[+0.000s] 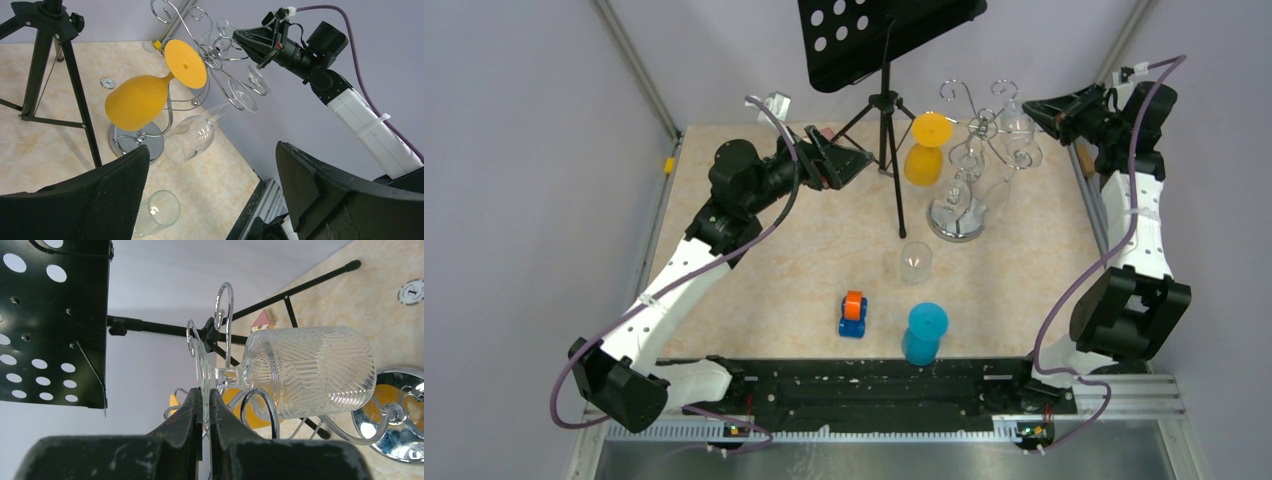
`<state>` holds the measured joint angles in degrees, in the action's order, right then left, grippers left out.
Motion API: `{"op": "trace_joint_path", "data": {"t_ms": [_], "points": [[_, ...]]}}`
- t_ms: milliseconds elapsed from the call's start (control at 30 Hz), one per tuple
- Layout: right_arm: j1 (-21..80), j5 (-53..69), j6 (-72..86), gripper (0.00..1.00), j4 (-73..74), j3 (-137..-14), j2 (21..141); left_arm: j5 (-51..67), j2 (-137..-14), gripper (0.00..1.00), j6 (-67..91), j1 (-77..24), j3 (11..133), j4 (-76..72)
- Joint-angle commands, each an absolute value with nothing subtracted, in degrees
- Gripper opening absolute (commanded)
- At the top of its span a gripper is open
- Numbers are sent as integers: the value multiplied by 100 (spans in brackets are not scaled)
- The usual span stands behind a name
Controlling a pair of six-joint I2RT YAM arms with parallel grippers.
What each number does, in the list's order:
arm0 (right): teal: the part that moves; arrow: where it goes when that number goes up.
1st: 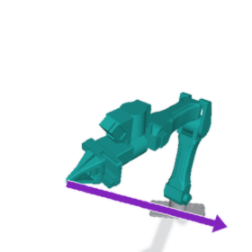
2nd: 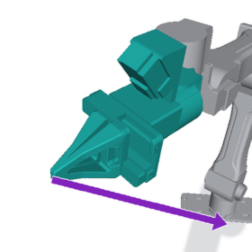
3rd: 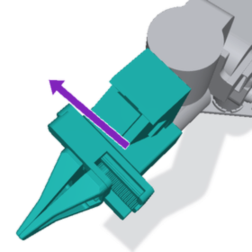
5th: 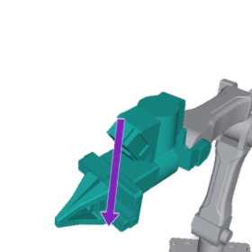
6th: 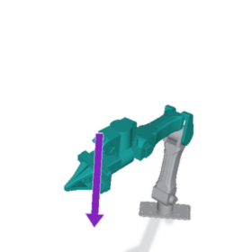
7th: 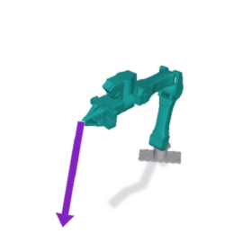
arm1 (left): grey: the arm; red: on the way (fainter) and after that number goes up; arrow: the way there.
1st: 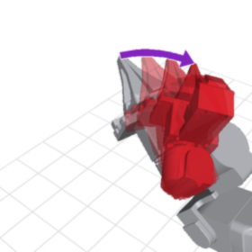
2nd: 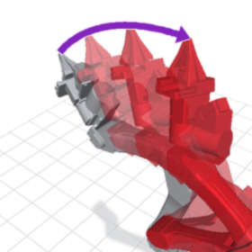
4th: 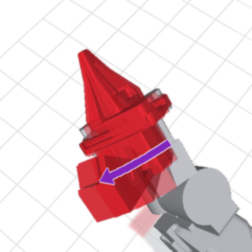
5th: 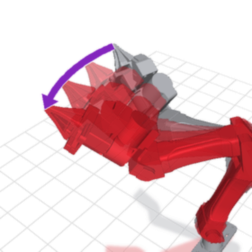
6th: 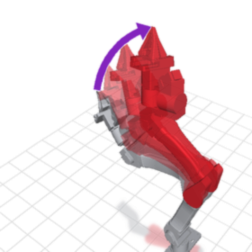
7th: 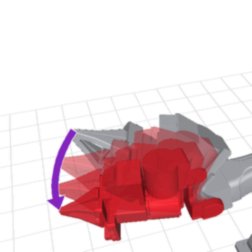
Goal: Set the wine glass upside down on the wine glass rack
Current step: Turn the wine glass upside down at the wine rack.
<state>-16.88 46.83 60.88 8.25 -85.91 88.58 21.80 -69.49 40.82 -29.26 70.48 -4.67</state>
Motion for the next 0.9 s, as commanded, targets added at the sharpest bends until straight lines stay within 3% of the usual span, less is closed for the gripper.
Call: {"op": "trace_joint_path", "data": {"t_ms": [0,867], "points": [[-1610,4759,5905,0,711,-8876,8449,2210,-6775,99,3958,-2922,7065,-507],[-1621,4918,5728,0,1054,-9051,8289,2238,-6909,98,3919,-2916,7213,-335]]}}
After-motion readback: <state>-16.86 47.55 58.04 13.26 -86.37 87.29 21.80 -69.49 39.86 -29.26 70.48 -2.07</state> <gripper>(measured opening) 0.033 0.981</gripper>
